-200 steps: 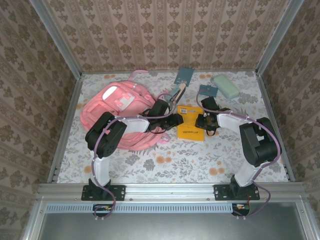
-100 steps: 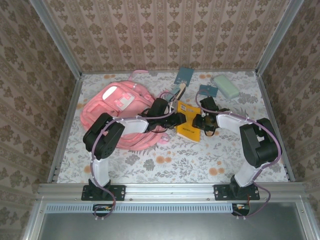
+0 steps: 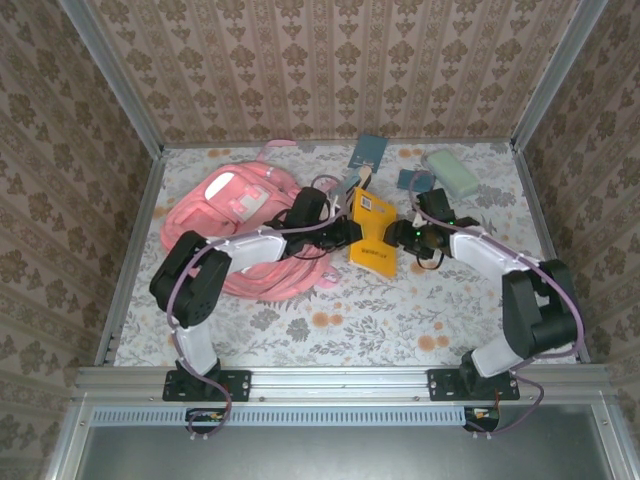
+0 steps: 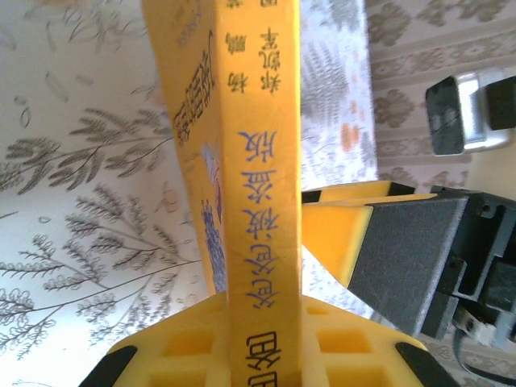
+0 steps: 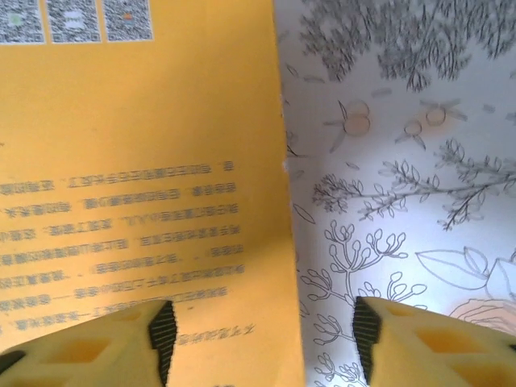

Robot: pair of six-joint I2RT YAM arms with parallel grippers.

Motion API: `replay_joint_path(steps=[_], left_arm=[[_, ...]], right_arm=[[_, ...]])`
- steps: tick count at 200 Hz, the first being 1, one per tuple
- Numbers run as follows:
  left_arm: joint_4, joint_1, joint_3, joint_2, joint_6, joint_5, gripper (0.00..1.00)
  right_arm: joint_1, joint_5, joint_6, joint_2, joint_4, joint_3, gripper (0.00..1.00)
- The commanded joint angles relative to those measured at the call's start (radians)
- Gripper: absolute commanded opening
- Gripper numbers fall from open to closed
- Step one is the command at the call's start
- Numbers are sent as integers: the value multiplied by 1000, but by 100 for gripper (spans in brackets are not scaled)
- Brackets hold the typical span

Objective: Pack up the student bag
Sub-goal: Pick up the book at the center of the table, then pass the book.

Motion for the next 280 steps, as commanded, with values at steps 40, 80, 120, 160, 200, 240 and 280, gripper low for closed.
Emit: replay_joint_path(steps=[40,80,120,160,200,240,280], left_arm=[[153,77,10,-146,-53,184,0],[220,84,6,-162,-102,225,0],[274,82,2,-167,-132,236,0],[314,83,7,-157,-156,247,0],[213,92,10,-153,-91,253,0],[154,92,4,-146,-48,247,1],[-96,119,20,-184,104,166,37]], right_arm=[[-144,-415,165,-105,285,-96,79],[-167,-607,299,-52,512,-109,90],[-164,-700,427,18,702,-113,91],[-148,-749,494,51,791,-113,86],[-149,-757,485,7,778,-126,45],[-149,-742,442,-22,705,-113,3],[-150,-710,399,-36,623,-101,0]])
